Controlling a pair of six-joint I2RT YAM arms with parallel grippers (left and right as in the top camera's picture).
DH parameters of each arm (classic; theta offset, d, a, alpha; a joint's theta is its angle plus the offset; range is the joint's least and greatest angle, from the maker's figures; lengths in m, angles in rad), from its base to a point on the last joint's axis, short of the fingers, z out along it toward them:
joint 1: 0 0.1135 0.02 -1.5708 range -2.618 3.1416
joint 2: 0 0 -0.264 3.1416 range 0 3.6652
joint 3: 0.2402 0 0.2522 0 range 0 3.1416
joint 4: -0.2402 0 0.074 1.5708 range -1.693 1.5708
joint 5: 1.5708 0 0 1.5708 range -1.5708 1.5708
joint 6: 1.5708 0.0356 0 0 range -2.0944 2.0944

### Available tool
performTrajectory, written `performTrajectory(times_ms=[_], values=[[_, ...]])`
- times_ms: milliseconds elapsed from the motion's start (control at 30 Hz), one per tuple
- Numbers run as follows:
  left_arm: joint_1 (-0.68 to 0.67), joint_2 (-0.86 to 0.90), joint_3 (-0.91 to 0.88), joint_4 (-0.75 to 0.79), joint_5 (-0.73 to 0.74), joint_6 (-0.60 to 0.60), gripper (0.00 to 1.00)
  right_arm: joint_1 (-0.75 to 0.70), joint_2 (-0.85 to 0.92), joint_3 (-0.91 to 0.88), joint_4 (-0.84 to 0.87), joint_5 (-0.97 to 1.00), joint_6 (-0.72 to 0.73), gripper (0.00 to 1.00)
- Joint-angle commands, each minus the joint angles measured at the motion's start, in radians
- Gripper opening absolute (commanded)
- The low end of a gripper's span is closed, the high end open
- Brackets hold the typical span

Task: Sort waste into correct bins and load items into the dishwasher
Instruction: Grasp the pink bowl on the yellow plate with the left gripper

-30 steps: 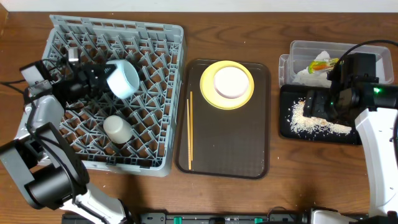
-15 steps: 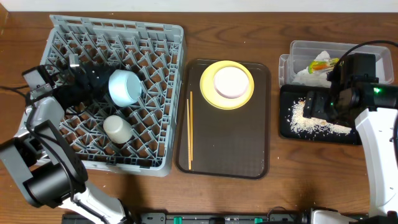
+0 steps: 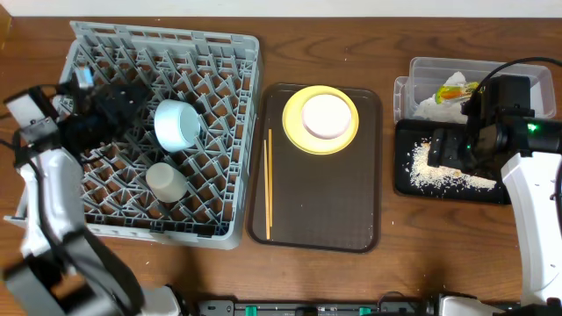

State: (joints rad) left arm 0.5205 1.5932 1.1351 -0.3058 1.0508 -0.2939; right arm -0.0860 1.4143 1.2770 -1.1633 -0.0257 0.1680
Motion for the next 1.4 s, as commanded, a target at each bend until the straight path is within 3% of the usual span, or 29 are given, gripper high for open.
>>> performTrajectory(times_ms=[0,167,367,400,533,567,633,767,1133,1267,1367], values=[[-0.146,-0.156,-0.007,-0.073,-0.271,0.054,0.89,-0.006,-0.011,0.015,0.001,0.010,-0.001,0.87],[-0.404,-0.253,-0.003,-0.105,-0.519,0.054,0.89,-0.006,-0.011,0.015,0.007,0.010,-0.001,0.90],[-0.704,-0.224,0.080,-0.111,-0.737,0.096,0.91,-0.006,-0.011,0.015,0.006,0.010,-0.001,0.91],[-0.809,-0.171,0.152,-0.129,-0.803,0.135,0.96,-0.006,-0.011,0.015,0.006,0.010,-0.001,0.91],[-0.924,-0.045,0.275,-0.165,-0.863,0.204,0.96,-0.006,-0.011,0.015,0.000,0.010,-0.001,0.94],[-0.972,0.017,0.308,-0.152,-0.874,0.254,0.96,-0.006,-0.011,0.015,-0.003,0.010,-0.001,0.99],[-1.025,0.082,0.315,-0.099,-0.880,0.323,0.96,-0.006,-0.011,0.015,-0.004,0.010,-0.001,0.99],[-1.107,0.205,0.315,-0.019,-0.881,0.399,0.96,-0.006,-0.011,0.015,-0.005,0.010,-0.001,0.99],[-1.172,0.477,0.315,0.068,-0.897,0.399,0.95,-0.006,-0.011,0.015,-0.015,0.010,-0.001,0.99],[-1.170,0.517,0.314,0.046,-0.973,0.399,0.85,-0.006,-0.011,0.015,-0.027,0.010,-0.001,0.99],[-1.170,0.517,0.313,0.037,-1.033,0.398,0.64,-0.006,-0.011,0.015,-0.026,0.010,-0.001,0.99]])
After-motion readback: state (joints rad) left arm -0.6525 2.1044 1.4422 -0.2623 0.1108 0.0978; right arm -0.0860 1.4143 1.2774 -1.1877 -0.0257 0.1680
